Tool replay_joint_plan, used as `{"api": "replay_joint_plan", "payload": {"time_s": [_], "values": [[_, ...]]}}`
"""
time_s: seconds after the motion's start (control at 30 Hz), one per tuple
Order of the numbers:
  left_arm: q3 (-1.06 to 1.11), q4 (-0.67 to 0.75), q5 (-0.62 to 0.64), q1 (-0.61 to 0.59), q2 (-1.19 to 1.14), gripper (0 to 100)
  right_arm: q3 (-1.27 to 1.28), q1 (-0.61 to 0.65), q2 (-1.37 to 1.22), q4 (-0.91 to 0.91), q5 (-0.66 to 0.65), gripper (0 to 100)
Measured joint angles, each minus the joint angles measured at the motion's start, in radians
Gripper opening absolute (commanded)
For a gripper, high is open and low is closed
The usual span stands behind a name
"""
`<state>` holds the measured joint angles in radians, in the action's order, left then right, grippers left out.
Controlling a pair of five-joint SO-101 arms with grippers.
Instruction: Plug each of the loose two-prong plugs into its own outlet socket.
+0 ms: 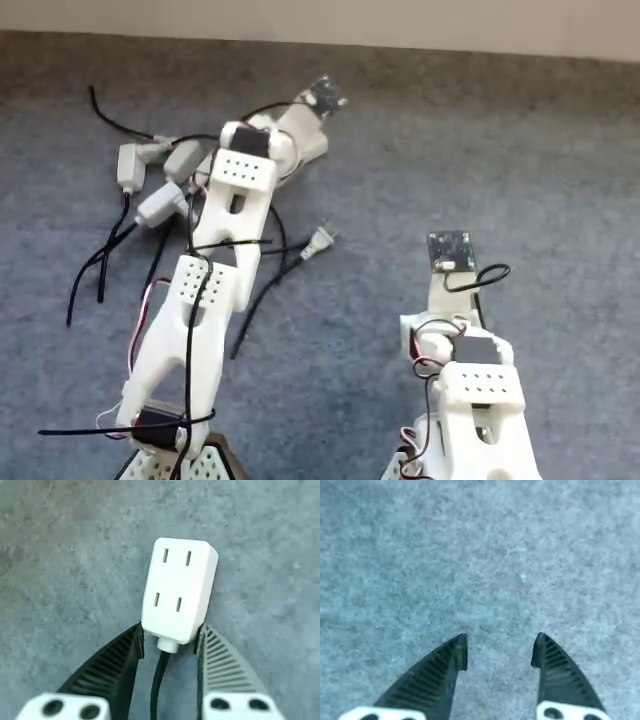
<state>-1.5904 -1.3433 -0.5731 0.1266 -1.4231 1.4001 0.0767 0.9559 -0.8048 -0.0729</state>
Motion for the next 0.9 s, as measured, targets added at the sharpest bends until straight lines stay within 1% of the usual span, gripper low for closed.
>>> {"api": "replay_joint_plan", "payload": {"time_s": [0.13,0.27,0.3,0.37,0.47,0.63,0.7,0.77,0.83,0.9], "values": [[-0.026,-0.181,-0.003,-0.002,0.081,0,0.000,0.000,0.000,0.000,0.000,20.9],[-0.002,-0.373,-0.002,0.009,0.285,0,0.000,0.000,0.000,0.000,0.000,20.9],[0.023,-0.404,-0.006,0.014,0.345,0,0.000,0.000,0.000,0.000,0.000,20.9],[0.095,-0.419,-0.008,0.021,0.459,0,0.000,0.000,0.000,0.000,0.000,20.9],[0.279,-0.430,-0.018,0.026,0.632,0,0.000,0.000,0.000,0.000,0.000,20.9],[0.629,-0.430,-0.077,0.048,0.905,1,0.000,0.000,0.000,0.000,0.000,20.9],[0.723,-0.382,-0.081,0.040,0.951,3,0.000,0.000,0.000,0.000,0.000,20.9],[0.796,-0.299,-0.083,0.006,0.953,10,0.000,0.000,0.000,0.000,0.000,20.9],[0.855,-0.170,-0.083,-0.037,0.916,17,0.000,0.000,0.000,0.000,0.000,20.9],[0.881,-0.038,-0.071,-0.063,0.847,18,0.000,0.000,0.000,0.000,0.000,20.9]]}}
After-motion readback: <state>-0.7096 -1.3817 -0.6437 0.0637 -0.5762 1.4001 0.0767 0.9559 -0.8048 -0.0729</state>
